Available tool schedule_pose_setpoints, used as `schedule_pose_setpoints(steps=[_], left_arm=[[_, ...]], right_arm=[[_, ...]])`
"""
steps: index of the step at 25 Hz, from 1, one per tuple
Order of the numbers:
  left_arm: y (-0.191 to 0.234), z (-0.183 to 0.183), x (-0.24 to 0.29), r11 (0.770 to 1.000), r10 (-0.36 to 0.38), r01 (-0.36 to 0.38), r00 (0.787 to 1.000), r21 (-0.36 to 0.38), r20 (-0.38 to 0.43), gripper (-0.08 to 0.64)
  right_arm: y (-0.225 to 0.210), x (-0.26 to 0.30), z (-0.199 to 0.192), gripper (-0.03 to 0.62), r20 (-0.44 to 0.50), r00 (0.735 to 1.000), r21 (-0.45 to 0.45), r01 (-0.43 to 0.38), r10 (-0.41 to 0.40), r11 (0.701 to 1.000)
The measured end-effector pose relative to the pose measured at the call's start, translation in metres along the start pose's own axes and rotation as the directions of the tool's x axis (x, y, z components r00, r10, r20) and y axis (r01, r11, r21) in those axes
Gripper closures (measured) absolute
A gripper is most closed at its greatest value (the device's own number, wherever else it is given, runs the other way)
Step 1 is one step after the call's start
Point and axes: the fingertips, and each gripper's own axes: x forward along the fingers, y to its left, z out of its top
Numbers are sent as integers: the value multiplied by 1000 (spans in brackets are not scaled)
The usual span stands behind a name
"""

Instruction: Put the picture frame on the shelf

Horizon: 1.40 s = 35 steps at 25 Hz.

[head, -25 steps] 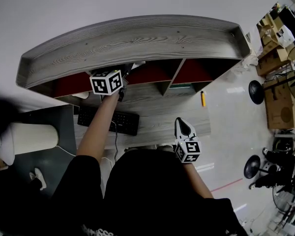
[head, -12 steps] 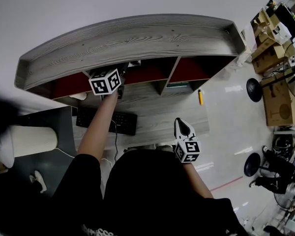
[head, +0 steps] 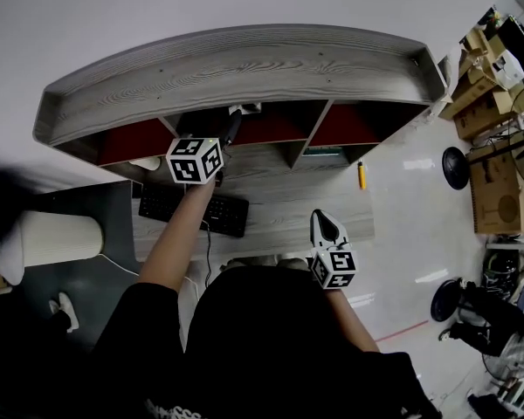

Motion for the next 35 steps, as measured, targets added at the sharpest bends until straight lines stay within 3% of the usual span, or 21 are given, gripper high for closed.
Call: schedule_pose_setpoints(steps=[4,8,11,17,22,28,35], left_arm=[[-11,-7,-23,1000,-8,9,1000,-22,27,270],[-34,-19,-49,996,-76,77,996,-32,35,270],[-46,-32,-77,992,-91,95,995,-78,49,272],[-31,-59,-147,995,43,-36,997,-98,70,384],[-16,-78,-184,990,66,-57,996,-128,61,516],[5,-81,-205,984,155,-150,986,-96,54,543],[15,-72,-208,984,161,-153,984,-95,81,543]], right_arm=[[7,6,-1,578,-9,1000,-6,-28,28,1000],[16,15,3,578,-4,999,2,-50,50,999],[22,21,17,578,9,998,-4,-62,62,998],[45,39,59,578,85,993,-78,-79,86,994],[60,48,77,578,122,988,-86,-90,100,992],[83,59,88,580,143,981,-122,-113,130,986],[87,58,94,580,141,983,-107,-100,115,989]])
